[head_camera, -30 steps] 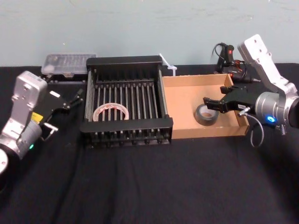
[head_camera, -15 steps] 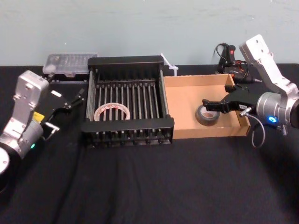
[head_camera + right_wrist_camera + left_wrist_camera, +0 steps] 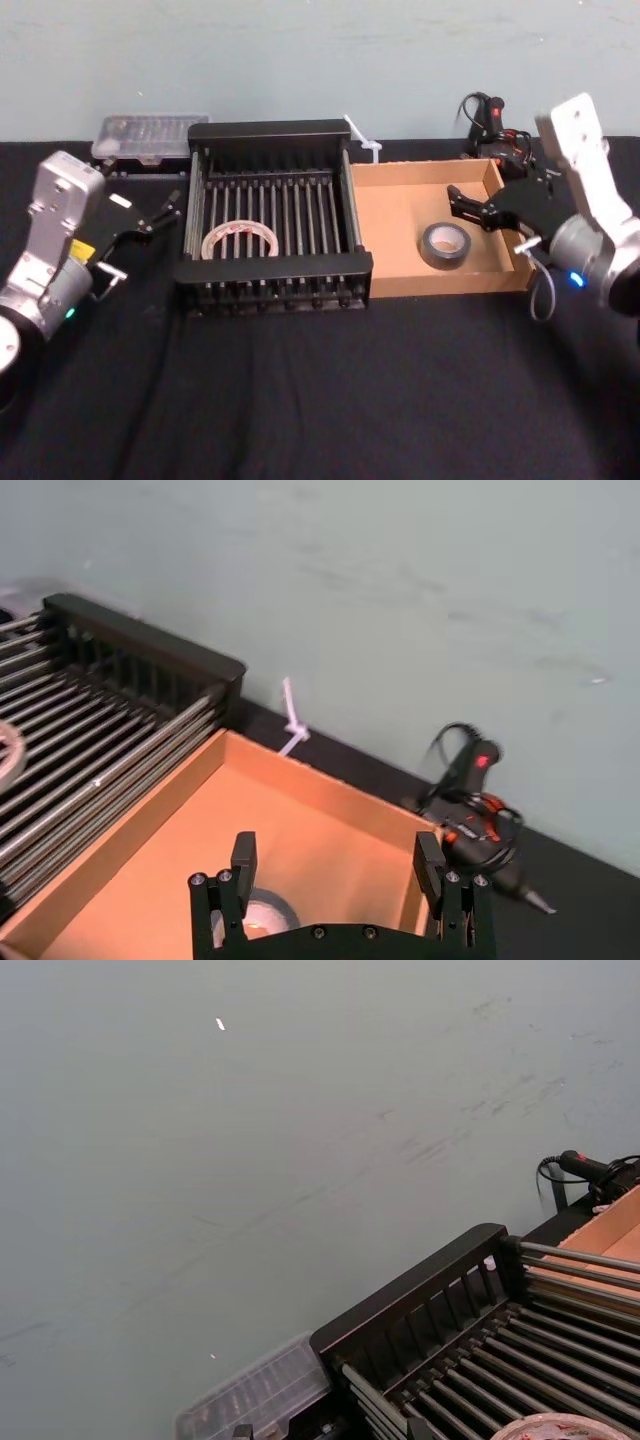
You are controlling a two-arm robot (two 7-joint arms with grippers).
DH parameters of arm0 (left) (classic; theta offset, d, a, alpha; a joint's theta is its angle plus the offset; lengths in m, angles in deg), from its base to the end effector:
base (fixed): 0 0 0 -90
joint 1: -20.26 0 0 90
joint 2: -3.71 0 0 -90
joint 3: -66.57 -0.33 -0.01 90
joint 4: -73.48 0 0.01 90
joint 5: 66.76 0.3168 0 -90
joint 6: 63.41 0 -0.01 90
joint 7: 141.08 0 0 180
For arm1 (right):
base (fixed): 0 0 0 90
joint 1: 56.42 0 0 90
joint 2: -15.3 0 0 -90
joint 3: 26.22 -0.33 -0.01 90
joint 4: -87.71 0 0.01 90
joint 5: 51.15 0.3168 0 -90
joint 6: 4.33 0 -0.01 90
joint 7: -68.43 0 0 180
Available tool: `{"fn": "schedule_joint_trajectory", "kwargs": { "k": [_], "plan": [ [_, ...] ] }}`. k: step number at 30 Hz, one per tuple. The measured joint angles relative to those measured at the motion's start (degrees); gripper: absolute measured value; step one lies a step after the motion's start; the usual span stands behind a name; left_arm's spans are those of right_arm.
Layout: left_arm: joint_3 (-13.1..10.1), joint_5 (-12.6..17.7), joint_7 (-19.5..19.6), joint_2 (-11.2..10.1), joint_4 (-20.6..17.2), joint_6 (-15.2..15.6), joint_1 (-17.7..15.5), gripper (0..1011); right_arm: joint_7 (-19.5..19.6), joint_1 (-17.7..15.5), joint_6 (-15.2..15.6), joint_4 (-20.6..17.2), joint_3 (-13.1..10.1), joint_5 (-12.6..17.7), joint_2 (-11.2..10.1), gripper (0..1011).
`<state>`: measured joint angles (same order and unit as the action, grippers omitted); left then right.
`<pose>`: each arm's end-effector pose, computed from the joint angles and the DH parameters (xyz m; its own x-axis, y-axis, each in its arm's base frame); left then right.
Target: Pick up the white tape and place it into the black box , Pick up the silver tape and place it into the brown box.
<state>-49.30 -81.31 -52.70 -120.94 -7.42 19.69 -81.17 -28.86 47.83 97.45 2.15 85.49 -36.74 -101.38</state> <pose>0.3721 0.1033 -0.3361 0.2924 0.8802 0.3738 -0.9552 0.2874 0.0705 0.3957 -0.0538 -0.2956 0.4027 -0.8843 0.2366 0.9076 0.3522 -0.2283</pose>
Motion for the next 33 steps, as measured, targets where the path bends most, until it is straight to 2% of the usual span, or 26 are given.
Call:
{"fn": "schedule_joint_trajectory", "kwargs": {
  "k": [2, 3, 4, 6, 9, 16, 33],
  "plan": [
    [0.00, 0.00, 0.00, 0.00, 0.00, 0.00, 0.00, 1001, 1.33, -1.14, -2.35, 0.04, -0.23, -0.97, 0.49, 1000],
    [0.00, 0.00, 0.00, 0.00, 0.00, 0.00, 0.00, 1001, 1.33, -1.14, -2.35, 0.04, -0.23, -0.97, 0.49, 1000],
    [0.00, 0.00, 0.00, 0.00, 0.00, 0.00, 0.00, 1001, 2.87, -2.49, -5.05, 0.38, -0.49, -2.18, 1.08, 1000],
    [0.00, 0.00, 0.00, 0.00, 0.00, 0.00, 0.00, 1001, 4.23, -3.77, -7.44, 0.95, -0.71, -3.34, 1.74, 1000],
    [0.00, 0.00, 0.00, 0.00, 0.00, 0.00, 0.00, 1001, 5.19, -4.67, -9.10, 1.49, -0.98, -4.21, 2.31, 1000],
    [0.00, 0.00, 0.00, 0.00, 0.00, 0.00, 0.00, 1001, 5.85, -5.72, -9.54, 2.03, -2.13, -4.83, 3.41, 1000],
    [0.00, 0.00, 0.00, 0.00, 0.00, 0.00, 0.00, 1001, 5.80, -5.60, -9.49, 2.06, -1.87, -4.85, 3.24, 1000]
  ]
}}
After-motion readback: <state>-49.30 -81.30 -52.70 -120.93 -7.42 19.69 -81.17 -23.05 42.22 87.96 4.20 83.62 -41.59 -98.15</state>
